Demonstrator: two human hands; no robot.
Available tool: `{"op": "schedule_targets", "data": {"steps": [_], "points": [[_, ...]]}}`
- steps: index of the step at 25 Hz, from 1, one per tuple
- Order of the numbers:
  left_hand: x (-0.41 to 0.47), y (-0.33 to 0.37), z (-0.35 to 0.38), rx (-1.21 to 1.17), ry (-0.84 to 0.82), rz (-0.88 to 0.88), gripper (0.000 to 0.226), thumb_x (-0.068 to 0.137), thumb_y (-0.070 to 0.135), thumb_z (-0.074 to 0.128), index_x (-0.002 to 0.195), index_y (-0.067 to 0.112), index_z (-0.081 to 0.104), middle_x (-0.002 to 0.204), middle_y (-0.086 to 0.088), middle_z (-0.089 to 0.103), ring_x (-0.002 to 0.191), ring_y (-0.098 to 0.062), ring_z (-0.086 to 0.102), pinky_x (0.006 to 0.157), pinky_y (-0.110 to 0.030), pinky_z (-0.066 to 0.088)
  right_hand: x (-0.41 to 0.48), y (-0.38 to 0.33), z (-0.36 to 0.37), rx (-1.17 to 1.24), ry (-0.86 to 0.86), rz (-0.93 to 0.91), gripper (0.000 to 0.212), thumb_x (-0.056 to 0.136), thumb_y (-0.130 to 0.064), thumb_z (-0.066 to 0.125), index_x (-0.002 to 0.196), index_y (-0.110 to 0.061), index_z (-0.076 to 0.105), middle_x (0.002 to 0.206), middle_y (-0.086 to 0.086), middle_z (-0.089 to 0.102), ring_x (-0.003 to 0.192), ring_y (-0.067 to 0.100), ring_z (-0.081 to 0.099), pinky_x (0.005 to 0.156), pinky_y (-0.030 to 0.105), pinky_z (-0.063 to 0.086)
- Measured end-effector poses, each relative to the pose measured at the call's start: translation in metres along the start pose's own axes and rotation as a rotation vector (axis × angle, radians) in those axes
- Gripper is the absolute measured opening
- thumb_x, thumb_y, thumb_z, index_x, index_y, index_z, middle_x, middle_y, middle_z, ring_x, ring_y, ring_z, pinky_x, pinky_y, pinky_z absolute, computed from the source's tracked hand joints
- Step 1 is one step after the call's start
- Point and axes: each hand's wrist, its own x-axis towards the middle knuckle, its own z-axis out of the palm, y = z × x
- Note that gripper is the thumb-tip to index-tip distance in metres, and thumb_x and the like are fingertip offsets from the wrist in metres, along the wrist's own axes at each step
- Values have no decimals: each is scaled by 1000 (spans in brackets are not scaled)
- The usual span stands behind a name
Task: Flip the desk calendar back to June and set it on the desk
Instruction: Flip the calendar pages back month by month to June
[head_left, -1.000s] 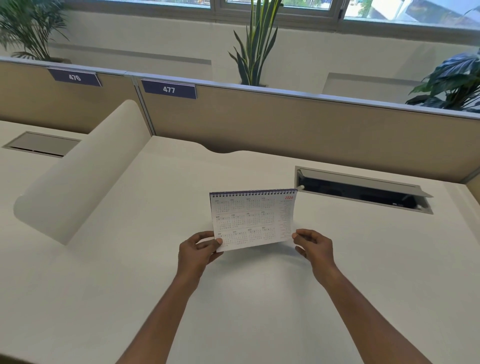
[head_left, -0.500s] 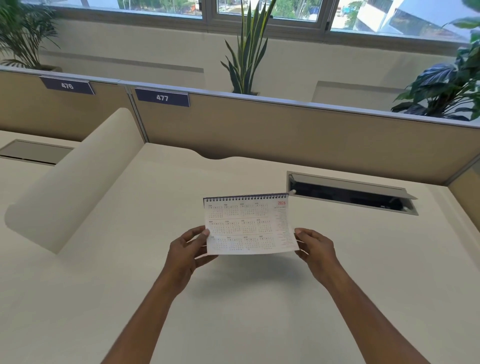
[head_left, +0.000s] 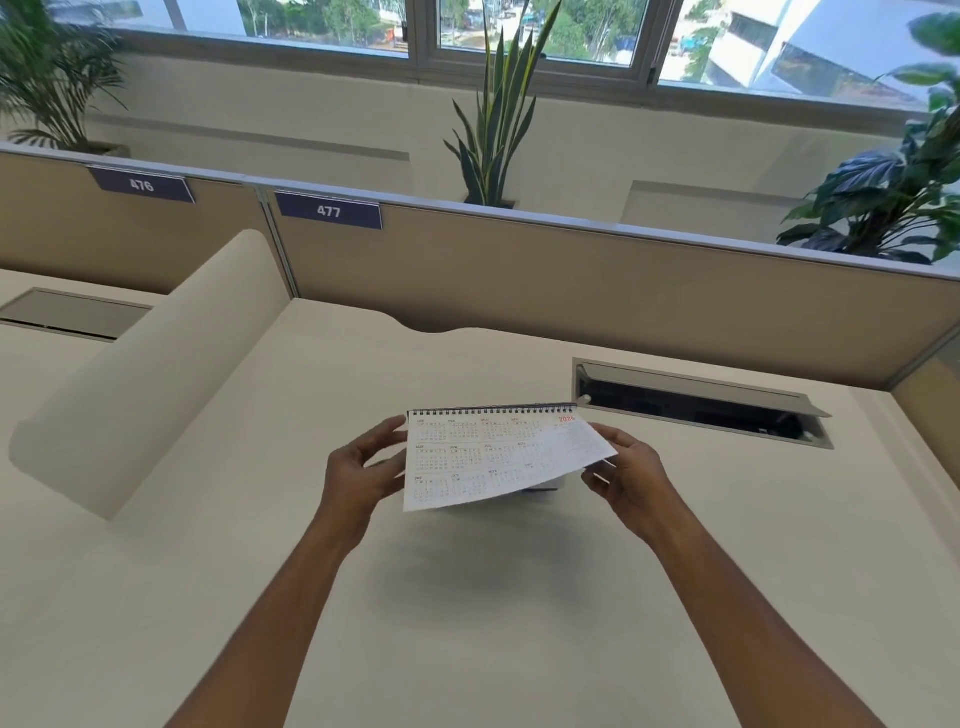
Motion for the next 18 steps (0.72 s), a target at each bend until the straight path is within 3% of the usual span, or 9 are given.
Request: {"op": "schedule_targets", "data": {"steps": [3, 6, 10, 13, 18], "points": [[14, 12, 5, 182, 21, 106, 34, 76, 15, 88, 101, 36, 84, 114, -1, 76, 88, -17, 75, 70, -29, 61, 8, -4, 6, -97, 43, -108, 35, 95, 3, 62, 125, -14, 68, 111, 11, 78, 90, 24, 68, 69, 31, 54], [32, 20, 11, 374, 63, 216, 24, 78, 26, 91, 100, 35, 84, 123, 7, 69, 109, -16, 69, 89, -34, 58, 16, -9, 13, -196, 56, -225, 34, 95, -4, 68, 128, -12, 67, 121, 10, 71, 98, 24, 67, 76, 34, 53], [49, 24, 20, 333, 100, 158, 18, 87, 33, 85, 103, 25, 84, 108, 0, 83, 105, -24, 76, 94, -45, 62, 27, -20, 27, -263, 102, -304, 31, 85, -25, 84, 113, -13, 77, 109, 6, 77, 99, 16, 72, 75, 34, 54], [56, 20, 20, 282, 118, 102, 18, 89, 27, 84, 106, 20, 84, 98, -2, 85, 97, -25, 79, 93, -50, 63, 38, -25, 33, -272, 102, -321, 13, 88, -22, 81, 101, -20, 80, 95, 0, 80, 97, 16, 72, 72, 33, 53], [58, 4, 17, 217, 183, 57, 6, 87, 25, 86, 89, 21, 83, 87, -1, 84, 86, -17, 80, 94, -48, 64, 49, -23, 35, -252, 83, -290, 8, 92, -19, 76, 95, -26, 78, 92, -5, 80, 94, 10, 72, 68, 28, 53]]}}
